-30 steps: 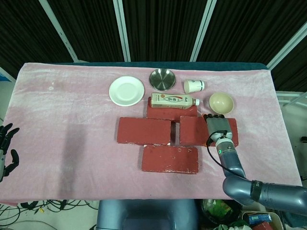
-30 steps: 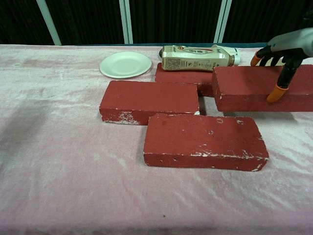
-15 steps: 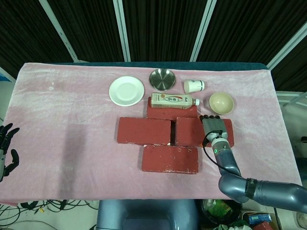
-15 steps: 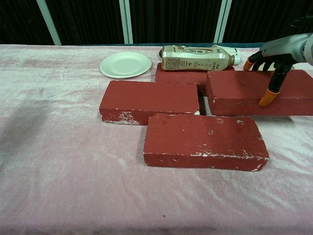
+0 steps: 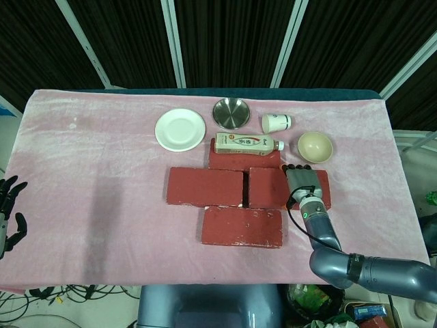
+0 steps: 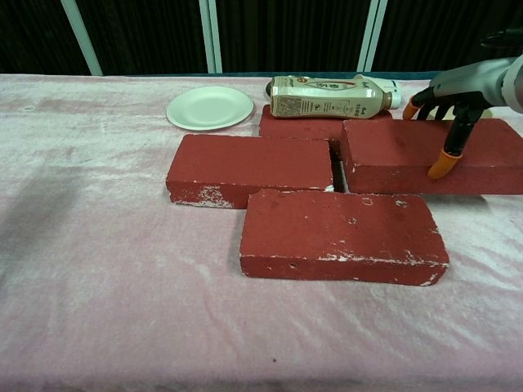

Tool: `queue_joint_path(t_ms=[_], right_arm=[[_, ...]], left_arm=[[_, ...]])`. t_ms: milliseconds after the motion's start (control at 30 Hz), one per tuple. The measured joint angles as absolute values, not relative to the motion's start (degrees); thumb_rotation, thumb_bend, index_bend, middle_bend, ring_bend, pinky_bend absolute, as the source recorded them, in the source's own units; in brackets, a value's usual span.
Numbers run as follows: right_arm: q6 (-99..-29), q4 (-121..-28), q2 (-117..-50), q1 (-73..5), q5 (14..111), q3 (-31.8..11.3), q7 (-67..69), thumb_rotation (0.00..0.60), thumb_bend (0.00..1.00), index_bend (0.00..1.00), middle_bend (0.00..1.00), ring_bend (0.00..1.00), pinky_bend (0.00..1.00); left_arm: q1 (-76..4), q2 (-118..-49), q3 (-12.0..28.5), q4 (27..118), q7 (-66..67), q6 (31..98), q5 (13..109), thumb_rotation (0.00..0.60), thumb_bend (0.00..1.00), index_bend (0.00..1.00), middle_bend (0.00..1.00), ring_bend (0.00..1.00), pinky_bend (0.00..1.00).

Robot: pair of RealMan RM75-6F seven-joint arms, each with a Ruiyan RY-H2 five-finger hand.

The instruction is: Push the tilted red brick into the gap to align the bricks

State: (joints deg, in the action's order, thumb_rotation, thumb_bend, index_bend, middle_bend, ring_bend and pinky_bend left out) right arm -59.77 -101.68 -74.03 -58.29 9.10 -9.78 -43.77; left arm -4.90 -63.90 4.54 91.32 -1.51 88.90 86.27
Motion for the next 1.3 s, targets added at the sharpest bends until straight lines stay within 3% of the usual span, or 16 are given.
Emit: queue_joint_path(t_ms=[1300], right_arm=[[-60.04,-98.57,-78.14,-59.58,8.4,-10.16,-43.07,0.6,0.04,0.19,0.32,0.16,0.09]], left_arm=[[-4.96,-63.82,4.72,91.5,-1.41,88.61,85.75,0.6,0.73,0.14,0.04,0.0,0.0]])
